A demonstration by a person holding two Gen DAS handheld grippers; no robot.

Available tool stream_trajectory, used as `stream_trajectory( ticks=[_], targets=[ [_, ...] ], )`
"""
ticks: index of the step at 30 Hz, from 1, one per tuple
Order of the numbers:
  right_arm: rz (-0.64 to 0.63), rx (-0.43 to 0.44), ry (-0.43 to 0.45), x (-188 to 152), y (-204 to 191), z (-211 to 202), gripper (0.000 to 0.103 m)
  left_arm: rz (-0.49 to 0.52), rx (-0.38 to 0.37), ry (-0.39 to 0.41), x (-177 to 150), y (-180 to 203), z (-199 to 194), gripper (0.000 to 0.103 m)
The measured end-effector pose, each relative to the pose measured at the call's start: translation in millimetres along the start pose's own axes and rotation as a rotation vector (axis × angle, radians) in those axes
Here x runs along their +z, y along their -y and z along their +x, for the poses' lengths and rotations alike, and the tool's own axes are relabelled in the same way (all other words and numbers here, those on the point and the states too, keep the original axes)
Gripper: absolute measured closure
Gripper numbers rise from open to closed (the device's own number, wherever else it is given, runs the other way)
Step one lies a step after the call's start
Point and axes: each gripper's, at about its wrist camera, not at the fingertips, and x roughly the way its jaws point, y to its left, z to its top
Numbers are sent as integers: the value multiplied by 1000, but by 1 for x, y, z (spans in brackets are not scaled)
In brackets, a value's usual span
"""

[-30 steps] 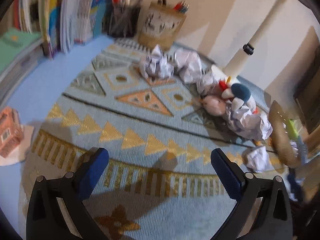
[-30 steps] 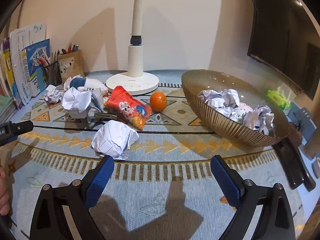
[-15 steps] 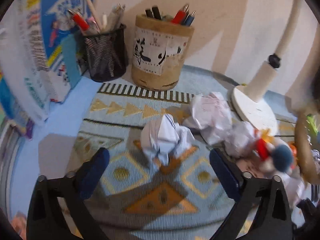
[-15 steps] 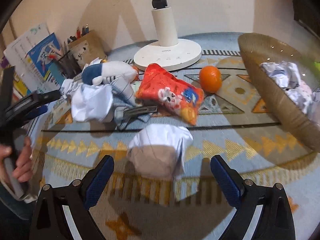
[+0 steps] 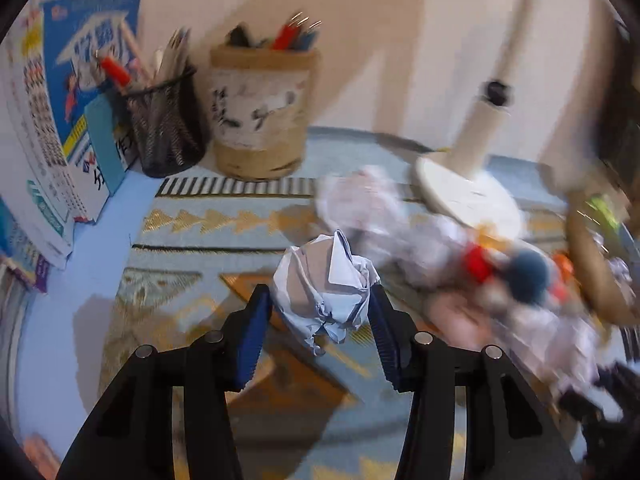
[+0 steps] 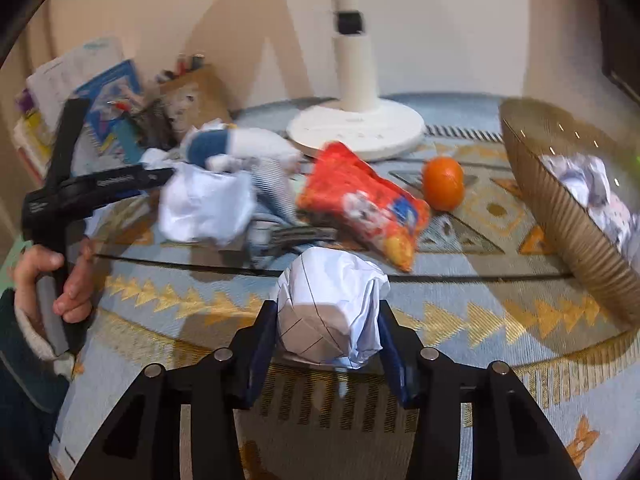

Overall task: Organize objects
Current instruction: 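Grasp a crumpled paper ball with each tool from the rug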

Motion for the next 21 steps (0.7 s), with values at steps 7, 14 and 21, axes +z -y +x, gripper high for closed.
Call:
stream_trajectory(
  ticks=[7,14,21],
  targets=[
    [-16,50,6,-19,4,-31,56,-28,-130,99,-63,34,-92,57],
    [-87,66,-61,-52,30,-58,52,19,-183,119,-111,81,-93,56],
    [-1,75,-62,-67,51,-65,25,17,-171,158,-118,82,-93,56]
  ],
)
